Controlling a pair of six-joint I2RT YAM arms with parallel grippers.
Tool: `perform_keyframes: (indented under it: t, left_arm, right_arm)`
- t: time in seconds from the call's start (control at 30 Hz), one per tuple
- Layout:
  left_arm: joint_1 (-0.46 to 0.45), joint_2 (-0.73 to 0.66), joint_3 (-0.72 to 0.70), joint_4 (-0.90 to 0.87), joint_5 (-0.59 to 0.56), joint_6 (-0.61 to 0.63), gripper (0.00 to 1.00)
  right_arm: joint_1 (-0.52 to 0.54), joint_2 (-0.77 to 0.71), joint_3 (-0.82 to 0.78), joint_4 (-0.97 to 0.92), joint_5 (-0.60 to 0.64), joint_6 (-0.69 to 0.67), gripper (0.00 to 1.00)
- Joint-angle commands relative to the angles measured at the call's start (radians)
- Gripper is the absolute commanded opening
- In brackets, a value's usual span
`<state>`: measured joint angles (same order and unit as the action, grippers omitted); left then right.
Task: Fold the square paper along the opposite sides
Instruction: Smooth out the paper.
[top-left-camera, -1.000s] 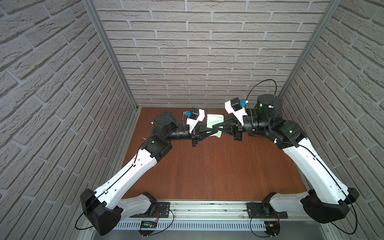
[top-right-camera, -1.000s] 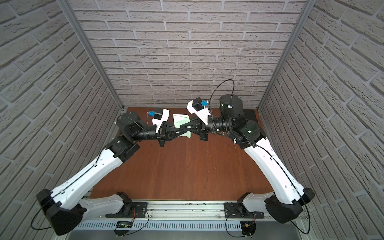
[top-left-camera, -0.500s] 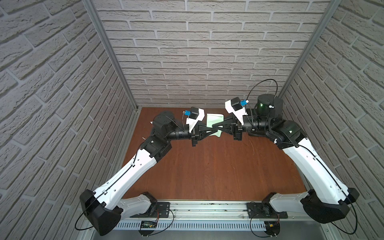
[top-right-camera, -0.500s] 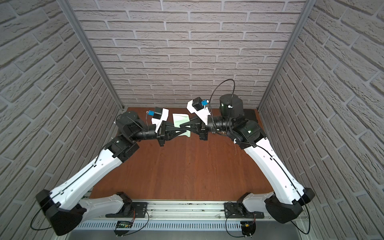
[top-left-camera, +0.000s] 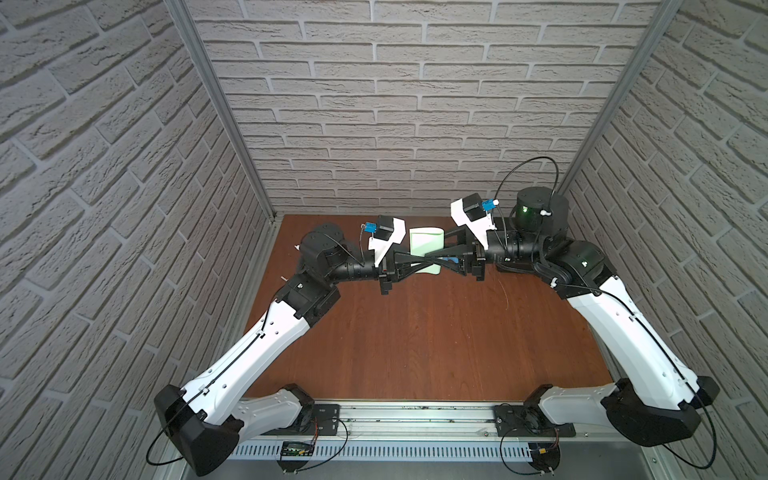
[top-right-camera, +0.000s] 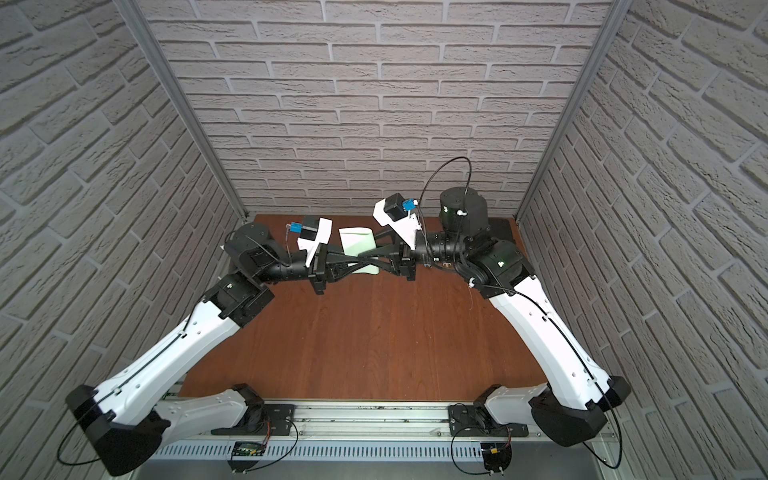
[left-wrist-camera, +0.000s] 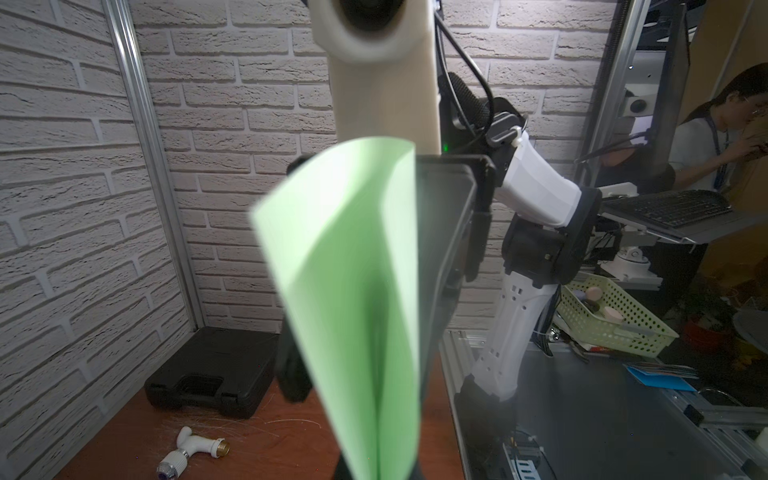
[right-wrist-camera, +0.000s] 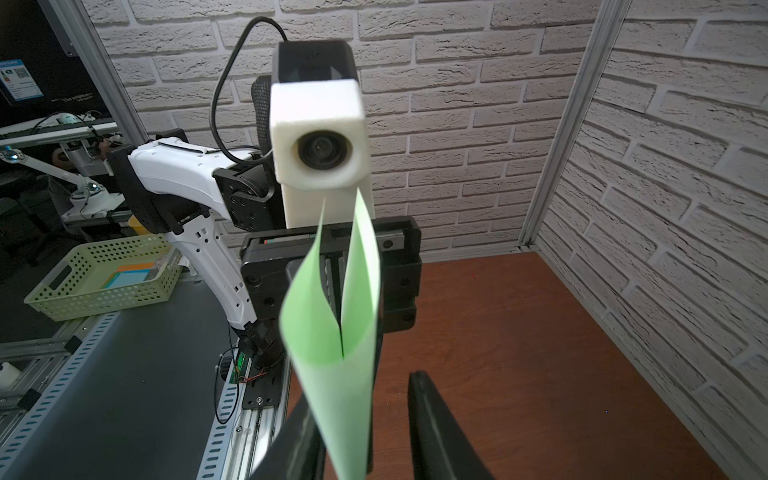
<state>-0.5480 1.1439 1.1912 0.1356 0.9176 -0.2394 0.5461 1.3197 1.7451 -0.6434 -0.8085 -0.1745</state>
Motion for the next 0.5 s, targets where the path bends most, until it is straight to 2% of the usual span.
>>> perform_keyframes:
  t: [0.0, 0.1, 0.17, 0.33, 0.37, 0.4, 0.47]
  left_arm:
    - [0.006, -0.021, 0.01, 0.059, 0.027, -0.004, 0.0]
    - [0.006, -0.019, 0.008, 0.056, 0.029, -0.003, 0.0]
    - [0.006, -0.017, 0.007, 0.055, 0.03, -0.003, 0.0]
    - [0.005, -0.013, 0.006, 0.045, 0.03, -0.002, 0.0]
    - [0.006, -0.012, 0.007, 0.043, 0.029, 0.0, 0.0]
    - [0.006, -0.011, 0.005, 0.042, 0.029, 0.0, 0.0]
    - [0.006, -0.006, 0.003, 0.041, 0.029, 0.0, 0.0]
  right_arm:
    - [0.002, -0.011, 0.05, -0.008, 0.008, -0.027, 0.35]
    - [0.003, -0.012, 0.065, -0.015, 0.007, -0.03, 0.24]
    - [0.003, -0.009, 0.065, -0.015, 0.005, -0.033, 0.03]
    - [0.003, 0.003, 0.071, -0.016, -0.012, -0.033, 0.03]
    - [0.003, 0.004, 0.075, -0.018, -0.008, -0.034, 0.08]
    - [0.003, 0.005, 0.08, -0.017, -0.006, -0.033, 0.17]
    - [0.003, 0.007, 0.1, -0.024, -0.002, -0.04, 0.25]
